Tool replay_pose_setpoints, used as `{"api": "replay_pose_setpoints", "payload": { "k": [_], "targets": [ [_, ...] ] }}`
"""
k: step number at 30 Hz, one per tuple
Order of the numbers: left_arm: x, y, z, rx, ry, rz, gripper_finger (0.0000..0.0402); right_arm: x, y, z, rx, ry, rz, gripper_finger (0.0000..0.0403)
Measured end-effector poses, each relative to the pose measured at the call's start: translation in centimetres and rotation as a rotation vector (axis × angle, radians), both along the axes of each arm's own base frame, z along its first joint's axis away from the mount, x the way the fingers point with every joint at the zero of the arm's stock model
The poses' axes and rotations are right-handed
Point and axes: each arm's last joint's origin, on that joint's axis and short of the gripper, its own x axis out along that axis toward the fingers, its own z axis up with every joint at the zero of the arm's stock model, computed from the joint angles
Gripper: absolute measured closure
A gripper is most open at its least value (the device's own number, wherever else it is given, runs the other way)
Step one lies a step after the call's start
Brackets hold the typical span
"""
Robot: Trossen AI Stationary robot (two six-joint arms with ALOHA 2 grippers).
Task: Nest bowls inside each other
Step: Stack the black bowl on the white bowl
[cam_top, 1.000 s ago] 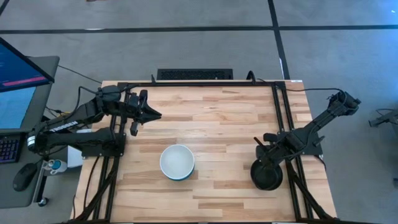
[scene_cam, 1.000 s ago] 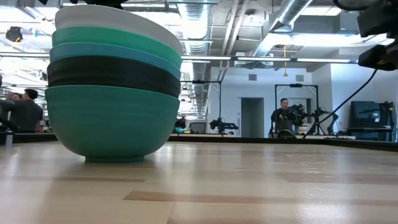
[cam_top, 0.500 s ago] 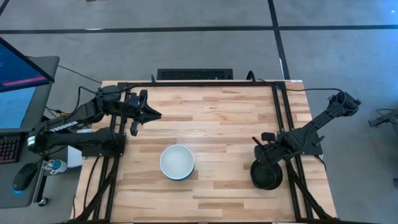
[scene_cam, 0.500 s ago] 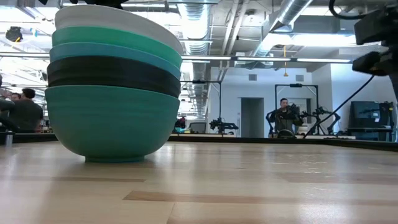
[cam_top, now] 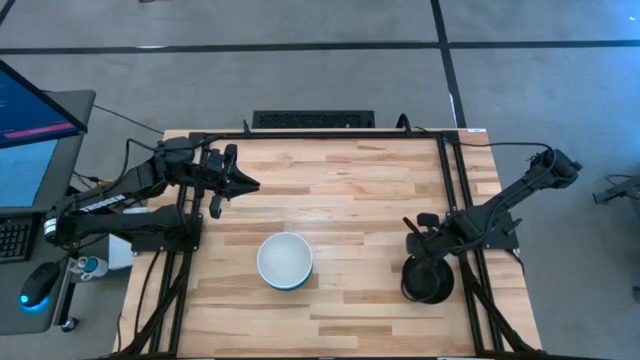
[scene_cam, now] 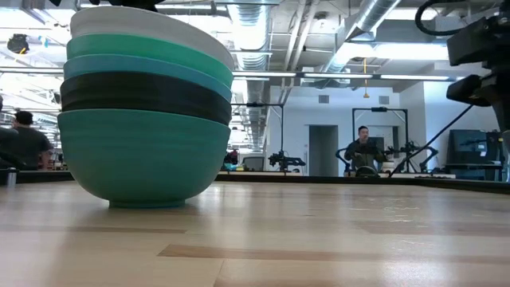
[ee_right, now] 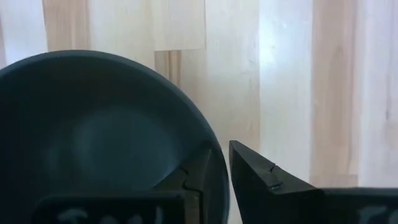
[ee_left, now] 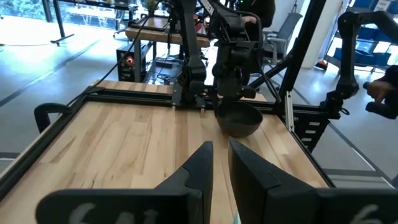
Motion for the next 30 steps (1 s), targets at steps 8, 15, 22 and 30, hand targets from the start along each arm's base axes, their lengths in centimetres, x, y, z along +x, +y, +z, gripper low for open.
{"api": "replay_pose_setpoints", "payload": {
  "k": [8, 15, 22, 30],
  "targets": [
    [0.0, 0.0, 0.0, 0.0, 0.0, 0.001, 0.0361, -0.1, -0.1, -2.0, 0.048, -0.025, -0.041, 0.0321],
    [0.0, 0.1, 0.0, 0.003, 0.001, 0.02, 0.0361, -0.4, -0.3, -2.8, 0.036, -0.008, -0.047, 0.0335],
    [0.0, 0.1, 0.0, 0.003, 0.002, 0.024, 0.0361, -0.3, -0.2, -3.0, 0.076, -0.035, -0.09, 0.039],
    [0.0, 0.1, 0.0, 0.004, 0.002, 0.029, 0.0361, 0.6, 0.1, -2.8, 0.11, -0.144, -0.242, 0.0393]
  ]
}}
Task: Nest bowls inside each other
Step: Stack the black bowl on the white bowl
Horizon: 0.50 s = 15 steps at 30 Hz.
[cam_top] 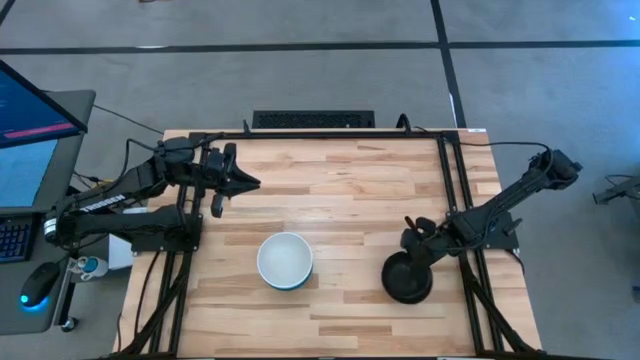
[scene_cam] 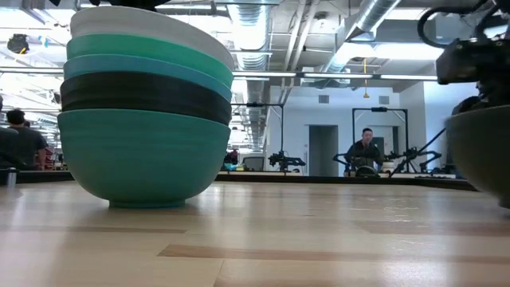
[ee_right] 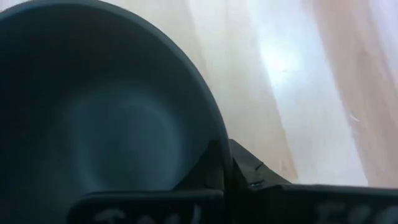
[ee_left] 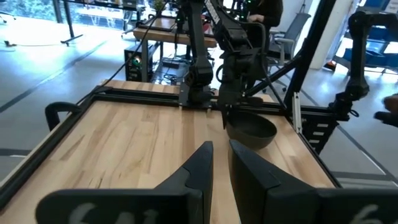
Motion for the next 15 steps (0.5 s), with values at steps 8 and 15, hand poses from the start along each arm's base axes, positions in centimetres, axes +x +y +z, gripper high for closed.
{"api": "replay_pose_setpoints", "payload": {
  "k": [8, 15],
  "targets": [
    [0.0, 0.2, 0.0, 0.029, 0.002, 0.057, 0.0361, 2.5, -0.9, 3.3, -0.045, -0.213, -0.322, 0.0393],
    [0.0, 0.5, 0.0, 0.085, 0.011, 0.164, 0.0361, 5.5, -2.9, 8.0, -0.058, -0.372, -0.474, 0.0393]
  ]
}}
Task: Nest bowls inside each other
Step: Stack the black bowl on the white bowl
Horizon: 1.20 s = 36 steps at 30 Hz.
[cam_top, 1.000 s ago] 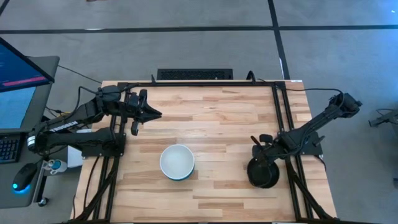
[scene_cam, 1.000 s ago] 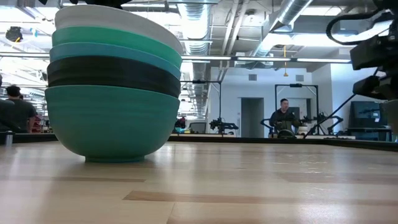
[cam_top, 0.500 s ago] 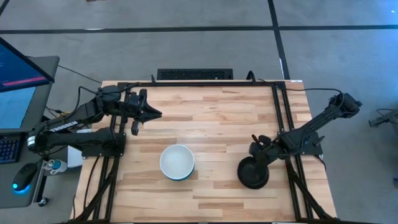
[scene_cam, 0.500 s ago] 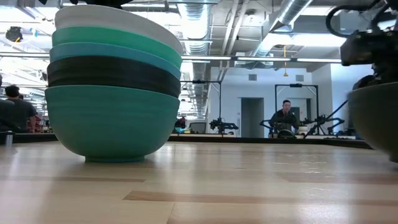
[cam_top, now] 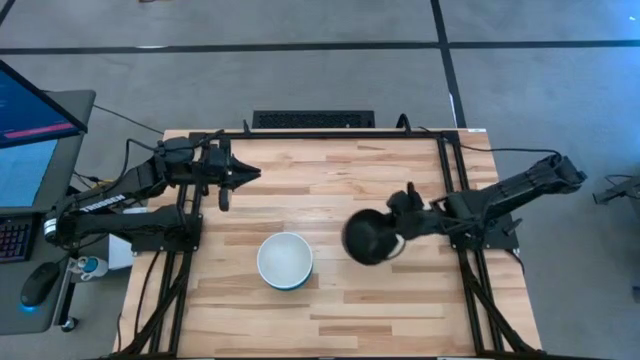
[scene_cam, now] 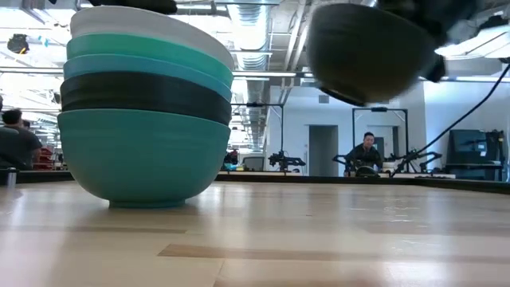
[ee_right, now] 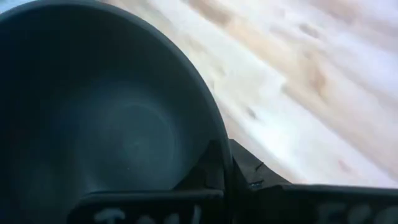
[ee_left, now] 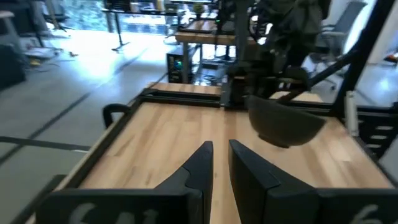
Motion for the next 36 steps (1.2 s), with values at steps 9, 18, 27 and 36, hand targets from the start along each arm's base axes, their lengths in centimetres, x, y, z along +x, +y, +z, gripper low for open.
{"api": "replay_pose_setpoints", "payload": {
  "k": [9, 18, 27, 36],
  "targets": [
    [-1.0, -0.5, 0.7, 0.081, -0.05, -0.046, 0.0361, 6.6, 0.2, 2.0, -0.062, 0.029, 0.068, 0.0393],
    [-2.9, -2.0, -0.4, -0.09, 0.05, -0.286, 0.0361, 13.4, 0.6, 3.7, -0.059, -0.041, 0.075, 0.0393],
    [-4.8, -3.2, 0.0, -0.145, 0.01, -0.446, 0.0361, 18.7, 1.4, 4.1, 0.021, -0.043, 0.135, 0.0393],
    [-6.0, -3.7, 0.4, -0.096, -0.038, -0.46, 0.0361, 22.7, 2.8, 3.6, 0.099, 0.017, 0.153, 0.0393]
  ]
}}
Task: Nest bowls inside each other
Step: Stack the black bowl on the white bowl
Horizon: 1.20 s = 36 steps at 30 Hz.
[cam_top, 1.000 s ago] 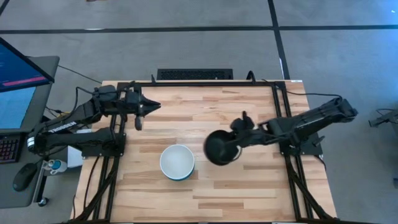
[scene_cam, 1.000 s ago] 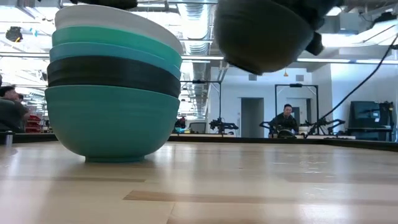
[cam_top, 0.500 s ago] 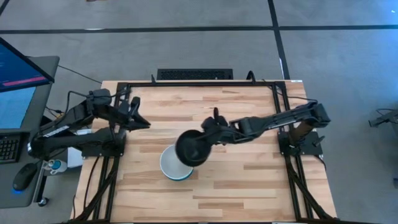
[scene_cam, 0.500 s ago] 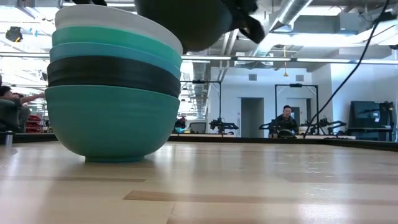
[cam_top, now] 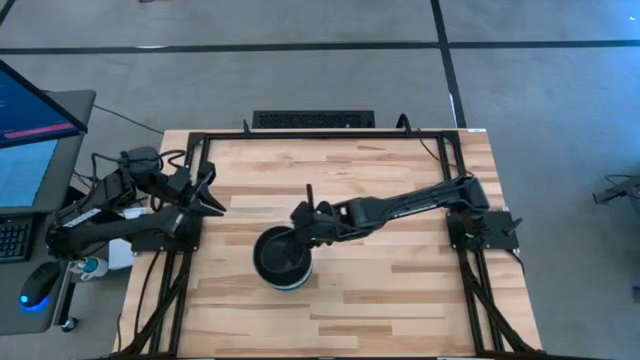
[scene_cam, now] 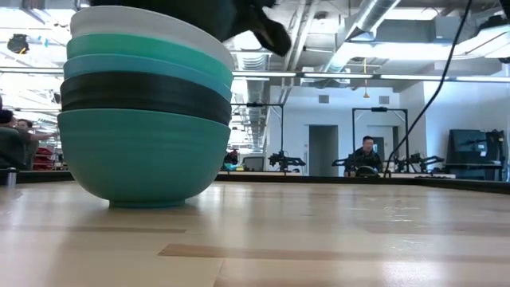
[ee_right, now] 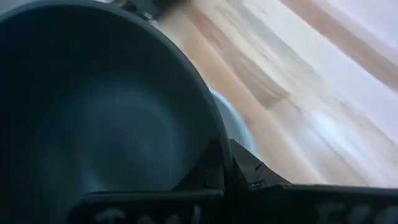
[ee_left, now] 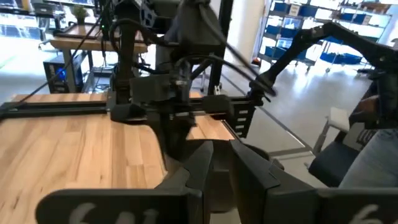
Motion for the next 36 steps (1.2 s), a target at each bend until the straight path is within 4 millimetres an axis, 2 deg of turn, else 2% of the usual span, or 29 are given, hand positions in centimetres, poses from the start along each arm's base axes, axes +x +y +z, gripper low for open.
{"api": "replay_pose_setpoints", "payload": {
  "k": [4, 10, 16, 25, 32, 36],
  "targets": [
    [-0.3, -0.1, 0.0, 0.007, -0.01, -0.002, 0.0361, 1.4, 0.4, -0.1, 0.025, 0.021, 0.023, 0.0393],
    [-0.6, -0.3, -0.1, 0.01, -0.002, -0.004, 0.0361, 2.3, 0.9, -2.1, 0.023, 0.176, 0.042, 0.0393],
    [-0.7, -0.3, -0.1, 0.021, -0.014, -0.014, 0.0361, 3.6, 1.3, -2.6, 0.027, 0.154, 0.05, 0.0392],
    [-0.7, -0.3, 0.0, 0.021, -0.014, -0.014, 0.0361, 3.6, 0.9, -3.0, 0.017, 0.198, 0.048, 0.0393],
    [-0.7, -0.3, 0.0, 0.026, -0.017, -0.009, 0.0361, 3.6, 0.8, -3.0, 0.02, 0.195, 0.071, 0.0342],
    [-0.7, -0.3, 0.1, 0.029, -0.027, -0.005, 0.0361, 3.6, 0.6, -2.9, 0.048, 0.195, 0.088, 0.0333]
  ]
}}
